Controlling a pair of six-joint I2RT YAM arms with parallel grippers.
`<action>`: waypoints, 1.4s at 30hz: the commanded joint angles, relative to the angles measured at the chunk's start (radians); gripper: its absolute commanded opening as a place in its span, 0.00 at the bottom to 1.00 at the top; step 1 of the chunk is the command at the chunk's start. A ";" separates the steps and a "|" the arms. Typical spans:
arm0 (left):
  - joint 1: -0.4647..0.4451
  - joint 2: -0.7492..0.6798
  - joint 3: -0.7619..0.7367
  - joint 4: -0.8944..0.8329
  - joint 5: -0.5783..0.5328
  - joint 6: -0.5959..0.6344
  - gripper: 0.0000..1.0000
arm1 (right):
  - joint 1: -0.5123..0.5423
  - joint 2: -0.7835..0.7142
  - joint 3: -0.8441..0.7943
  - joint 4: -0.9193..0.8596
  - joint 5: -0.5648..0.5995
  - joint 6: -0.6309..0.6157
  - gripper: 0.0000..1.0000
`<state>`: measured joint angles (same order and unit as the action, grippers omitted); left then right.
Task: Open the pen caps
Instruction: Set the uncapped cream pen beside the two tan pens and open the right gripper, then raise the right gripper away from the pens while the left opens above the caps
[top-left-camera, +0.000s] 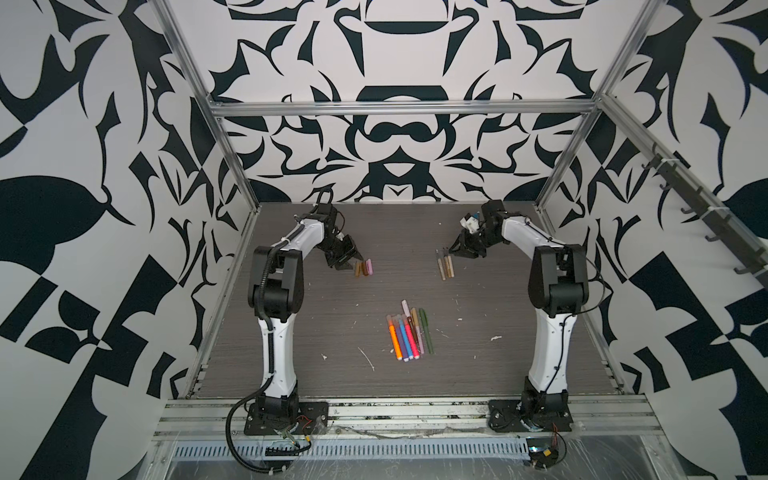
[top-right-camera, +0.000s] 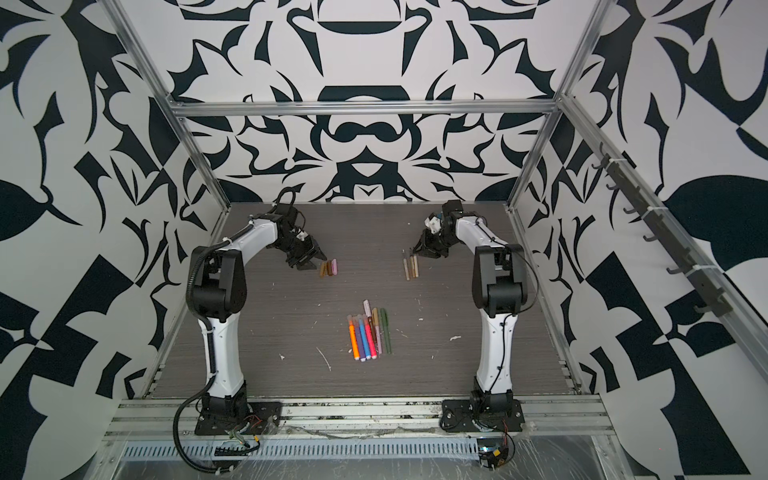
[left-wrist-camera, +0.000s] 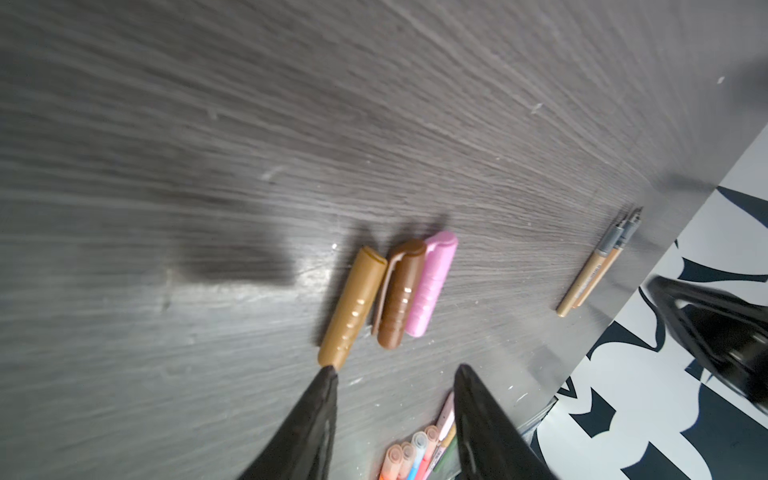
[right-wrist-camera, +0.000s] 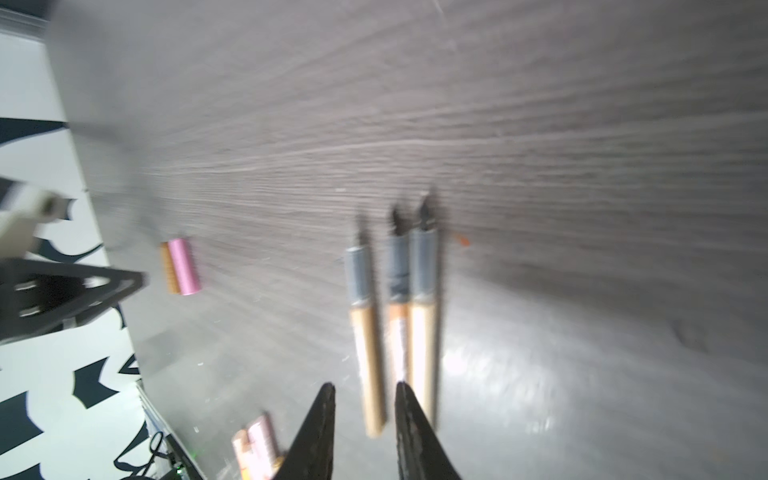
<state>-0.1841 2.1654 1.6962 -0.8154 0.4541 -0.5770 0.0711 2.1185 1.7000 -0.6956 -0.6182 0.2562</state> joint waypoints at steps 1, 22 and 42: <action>0.005 0.014 -0.024 -0.006 0.013 -0.007 0.50 | -0.006 -0.111 -0.024 0.022 -0.019 0.028 0.28; 0.005 0.044 -0.044 0.074 0.058 -0.072 0.53 | -0.004 -0.351 -0.241 0.038 -0.046 0.068 0.27; 0.002 0.027 -0.054 0.086 0.049 -0.088 0.53 | -0.004 -0.362 -0.247 0.030 -0.042 0.074 0.27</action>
<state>-0.1837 2.1948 1.6485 -0.7136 0.5163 -0.6640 0.0711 1.8004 1.4590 -0.6662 -0.6514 0.3275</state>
